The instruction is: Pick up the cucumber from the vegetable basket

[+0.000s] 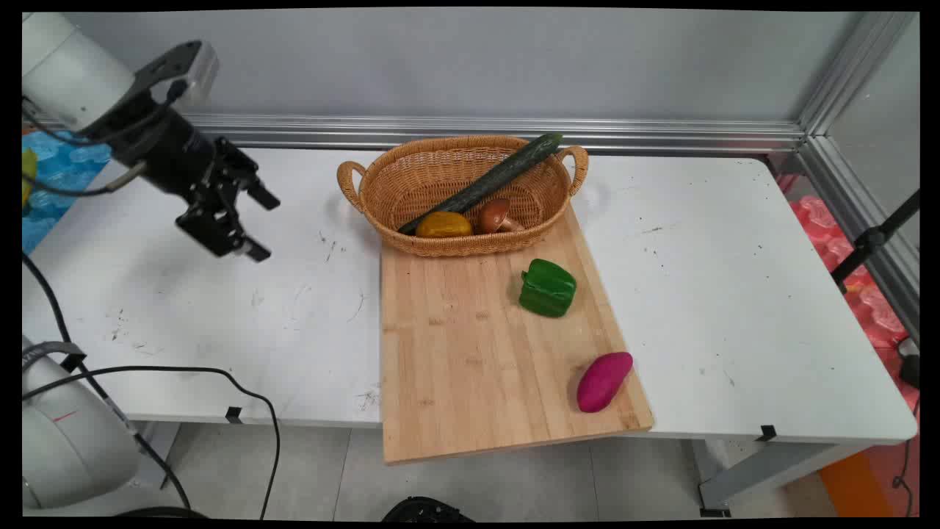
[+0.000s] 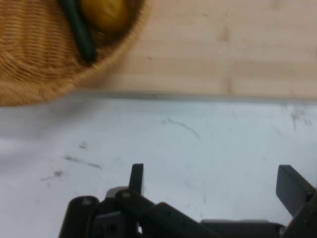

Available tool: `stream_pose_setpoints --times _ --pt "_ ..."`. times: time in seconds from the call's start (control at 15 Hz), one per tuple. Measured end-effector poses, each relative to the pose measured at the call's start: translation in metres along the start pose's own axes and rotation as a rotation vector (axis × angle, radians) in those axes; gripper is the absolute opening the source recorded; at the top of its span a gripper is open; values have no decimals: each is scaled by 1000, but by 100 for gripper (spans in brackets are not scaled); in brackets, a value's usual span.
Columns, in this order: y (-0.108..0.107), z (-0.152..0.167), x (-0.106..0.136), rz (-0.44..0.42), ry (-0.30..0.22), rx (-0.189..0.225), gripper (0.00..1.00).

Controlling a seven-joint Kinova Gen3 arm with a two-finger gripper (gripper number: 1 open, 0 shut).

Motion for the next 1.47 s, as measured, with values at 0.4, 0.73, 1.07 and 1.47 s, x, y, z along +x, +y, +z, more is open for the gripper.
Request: stream_pose_setpoints --times 0.4,0.73,1.07,1.47 --pt "-35 8 38 -124 71 69 100" --pt "-73 27 85 -213 123 119 100" --pt "-103 60 123 -255 153 145 100" --pt "-133 117 166 -283 164 152 100"
